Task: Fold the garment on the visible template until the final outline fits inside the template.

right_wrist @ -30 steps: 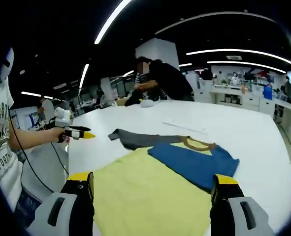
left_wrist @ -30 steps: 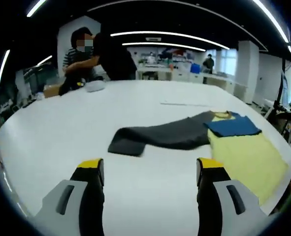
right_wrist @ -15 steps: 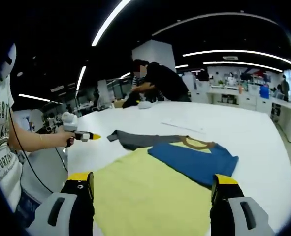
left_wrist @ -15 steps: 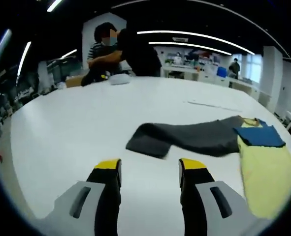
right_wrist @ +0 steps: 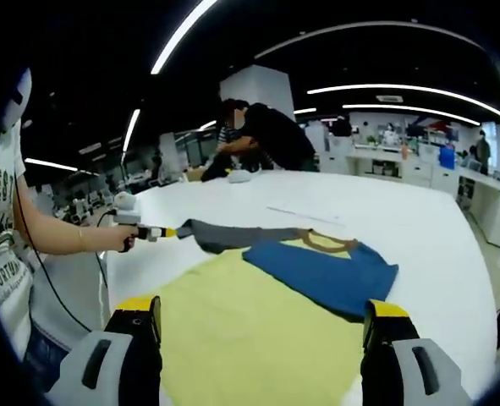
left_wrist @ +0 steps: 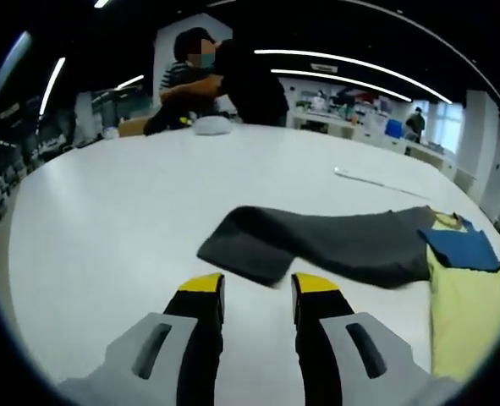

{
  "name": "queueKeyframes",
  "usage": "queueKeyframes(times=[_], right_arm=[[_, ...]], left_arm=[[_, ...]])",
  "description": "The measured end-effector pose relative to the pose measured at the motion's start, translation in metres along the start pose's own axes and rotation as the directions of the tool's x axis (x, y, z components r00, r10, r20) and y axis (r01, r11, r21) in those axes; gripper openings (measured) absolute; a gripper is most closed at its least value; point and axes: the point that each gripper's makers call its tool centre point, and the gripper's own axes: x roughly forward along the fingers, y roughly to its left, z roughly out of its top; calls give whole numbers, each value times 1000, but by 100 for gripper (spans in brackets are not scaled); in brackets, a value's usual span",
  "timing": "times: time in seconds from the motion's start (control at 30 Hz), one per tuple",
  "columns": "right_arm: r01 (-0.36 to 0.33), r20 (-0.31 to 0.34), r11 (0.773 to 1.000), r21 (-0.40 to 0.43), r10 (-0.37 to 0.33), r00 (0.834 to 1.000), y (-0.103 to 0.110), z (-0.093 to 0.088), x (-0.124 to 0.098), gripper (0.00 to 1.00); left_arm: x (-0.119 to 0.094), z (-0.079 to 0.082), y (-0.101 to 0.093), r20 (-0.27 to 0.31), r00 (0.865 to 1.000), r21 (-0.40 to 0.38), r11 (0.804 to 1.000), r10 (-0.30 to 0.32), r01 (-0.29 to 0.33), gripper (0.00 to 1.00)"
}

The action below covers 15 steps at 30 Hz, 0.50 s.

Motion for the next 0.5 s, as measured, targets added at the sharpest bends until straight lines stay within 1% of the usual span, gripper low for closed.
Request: queueKeyframes(times=[0.23, 0.4, 0.5], right_arm=[[11, -17, 1000, -5, -11, 1000, -2, -4, 2, 98], [21, -6, 1000, 13, -21, 1000, -3, -5, 3, 98], [29, -14, 1000, 12, -28, 1000, -3, -8, 5, 98]], left_arm=[[12, -6, -1, -8, 1000, -20, 1000, 15, -15, 24], [19, -8, -3, -16, 1000, -9, 1000, 19, -20, 22], [23, -8, -4, -18, 1000, 11, 1000, 26, -26, 21]])
